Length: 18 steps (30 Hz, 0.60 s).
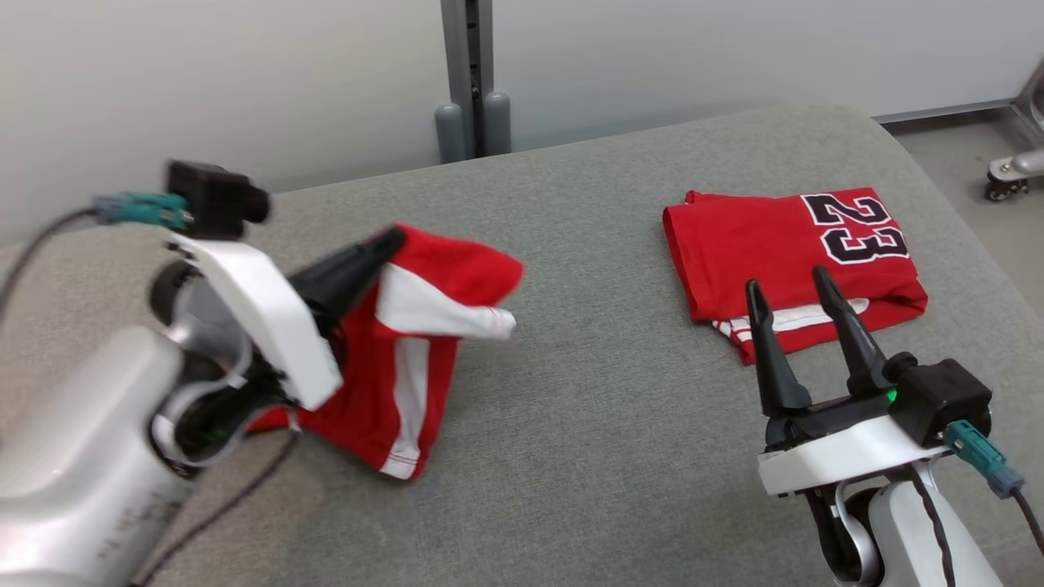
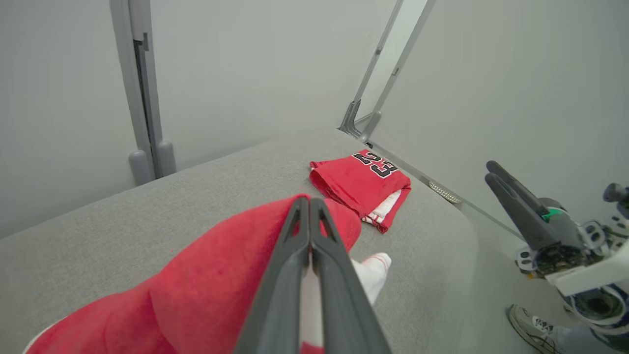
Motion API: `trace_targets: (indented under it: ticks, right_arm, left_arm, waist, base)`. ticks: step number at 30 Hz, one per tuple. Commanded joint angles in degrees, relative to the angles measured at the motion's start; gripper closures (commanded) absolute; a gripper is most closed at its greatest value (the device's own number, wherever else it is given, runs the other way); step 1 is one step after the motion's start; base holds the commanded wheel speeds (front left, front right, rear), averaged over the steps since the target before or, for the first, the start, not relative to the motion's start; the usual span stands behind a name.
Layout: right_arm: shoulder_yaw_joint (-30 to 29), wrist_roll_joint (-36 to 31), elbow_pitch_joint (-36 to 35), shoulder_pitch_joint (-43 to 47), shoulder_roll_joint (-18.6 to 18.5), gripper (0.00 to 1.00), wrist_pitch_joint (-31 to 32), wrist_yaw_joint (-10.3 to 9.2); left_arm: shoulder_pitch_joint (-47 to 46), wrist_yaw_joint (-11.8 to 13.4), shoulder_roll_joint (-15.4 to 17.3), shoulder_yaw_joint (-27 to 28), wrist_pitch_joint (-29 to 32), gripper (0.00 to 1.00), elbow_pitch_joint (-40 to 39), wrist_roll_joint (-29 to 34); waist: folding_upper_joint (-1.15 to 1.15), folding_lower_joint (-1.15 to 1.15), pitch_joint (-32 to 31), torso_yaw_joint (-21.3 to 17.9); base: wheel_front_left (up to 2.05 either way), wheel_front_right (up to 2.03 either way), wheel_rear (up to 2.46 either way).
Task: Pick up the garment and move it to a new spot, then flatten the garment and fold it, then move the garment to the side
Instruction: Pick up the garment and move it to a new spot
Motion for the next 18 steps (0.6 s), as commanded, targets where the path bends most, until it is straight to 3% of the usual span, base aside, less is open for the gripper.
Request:
trace_targets:
  ticks: [1,10,11,12,13,18]
  right_arm:
    - [0.31,-0.03,0.02,0.56,-0.30,0.00,-0.28,0.01]
    - [2.23,0.23,1.25,-0.36,-0.30,0.00,-0.28,0.01]
    - [2.29,0.24,1.30,-0.42,-0.30,0.00,-0.28,0.01]
    - [2.36,0.26,1.40,-0.47,-0.29,0.00,-0.28,0.01]
    - [2.47,0.28,1.46,-0.50,-0.29,0.00,-0.28,0.01]
    - [1.99,-0.04,1.78,-0.13,-0.29,0.00,-0.28,0.01]
  left_arm:
    - [1.25,0.17,-1.75,-1.16,-0.05,1.00,0.79,0.03]
    - [2.92,-1.36,-13.83,-7.48,-3.97,1.00,13.45,1.73]
    - [2.74,-1.58,-14.71,-8.17,-4.41,0.89,15.25,2.14]
    - [2.63,-1.65,-15.59,-8.92,-4.72,0.25,16.79,2.59]
    - [2.42,-1.78,-16.26,-9.60,-5.17,0.00,18.19,2.97]
    - [0.60,-2.20,-17.59,-11.08,-9.11,0.00,21.97,4.61]
  waist:
    - [0.00,0.00,0.30,-0.92]
    - [0.00,0.00,1.72,-3.22]
    - [0.00,0.00,1.82,-3.31]
    - [0.00,0.00,1.90,-3.38]
    - [0.00,0.00,1.97,-3.43]
    - [0.00,0.00,1.61,-2.50]
  base:
    - [0.00,0.00,0.00]
    - [0.00,0.00,0.00]
    - [0.00,0.00,0.00]
    - [0.00,0.00,0.00]
    - [0.00,0.00,0.00]
    - [0.00,0.00,0.00]
